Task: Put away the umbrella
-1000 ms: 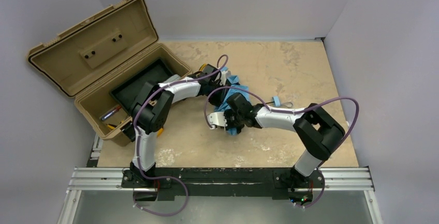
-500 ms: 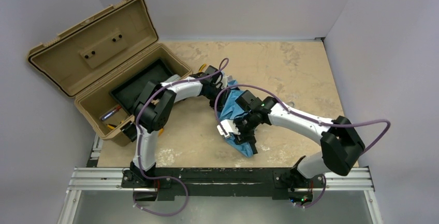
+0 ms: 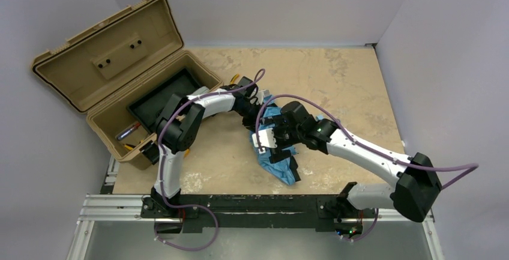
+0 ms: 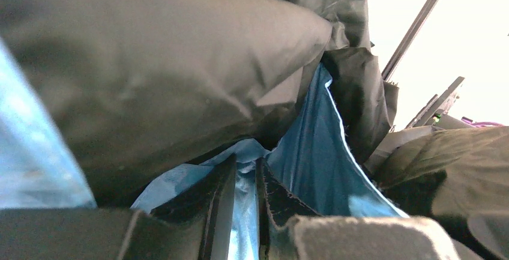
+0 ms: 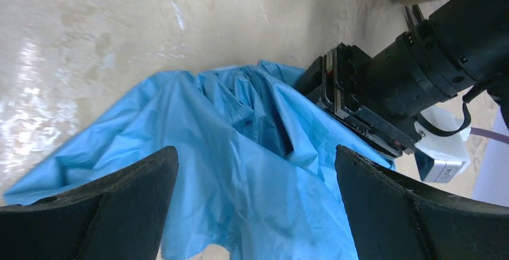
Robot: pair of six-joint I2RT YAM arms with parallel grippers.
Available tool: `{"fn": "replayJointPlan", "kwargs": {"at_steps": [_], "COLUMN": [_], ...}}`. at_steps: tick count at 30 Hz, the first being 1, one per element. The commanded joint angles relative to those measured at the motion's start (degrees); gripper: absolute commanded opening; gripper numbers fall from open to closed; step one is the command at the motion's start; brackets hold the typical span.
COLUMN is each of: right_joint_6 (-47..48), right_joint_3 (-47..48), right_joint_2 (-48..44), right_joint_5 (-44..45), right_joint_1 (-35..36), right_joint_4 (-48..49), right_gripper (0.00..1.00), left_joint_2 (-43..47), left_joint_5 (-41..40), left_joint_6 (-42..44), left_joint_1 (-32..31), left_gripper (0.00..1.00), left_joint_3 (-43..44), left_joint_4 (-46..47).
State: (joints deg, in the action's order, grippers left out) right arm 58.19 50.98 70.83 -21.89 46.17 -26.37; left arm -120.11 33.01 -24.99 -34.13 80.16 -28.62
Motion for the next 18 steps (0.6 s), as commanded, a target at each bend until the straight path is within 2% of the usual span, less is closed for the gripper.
{"fn": "replayJointPlan", "kwargs": {"at_steps": [1,3,6,13,16,18], "right_joint_6": [4.06,6.43,8.90,14.08,14.81,14.14], "right_joint_3": [-3.12,-6.60,-11.80,-16.56,-15.44,-13.45], "right_joint_2": [1.64,2.58,4.08,14.95,18.58,21.07], "right_joint_5": [6.17,6.91,8.76,13.04,12.97,12.59], "right_joint_1": [0.51,0.50,0.50,0.37,0.32,0.32], "right_joint_4": [6.79,8.69,16.94,34.16,36.26,34.67], "right_gripper": [0.99,0.99,0.99,0.98,0.92,0.81], "left_joint_2": [-3.13,-3.11,-3.20,-3.09,-3.39,-3.46], "left_joint_5": [-4.28,-4.21,-3.54,-0.63,1.81,2.94], "left_joint_6": [1.52,1.52,1.53,2.01,2.01,2.14], "left_joint_1": [0.05,0.10,0.07,-0.08,-0.74,-1.37], "left_gripper": [0.18,0.18,0.18,0.18,0.18,0.19], "left_joint_3": [-1.19,-1.10,-0.82,-0.09,0.04,0.44], "left_joint_4": [-6.75,-6.89,-6.98,-7.92,-8.08,-8.36]}}
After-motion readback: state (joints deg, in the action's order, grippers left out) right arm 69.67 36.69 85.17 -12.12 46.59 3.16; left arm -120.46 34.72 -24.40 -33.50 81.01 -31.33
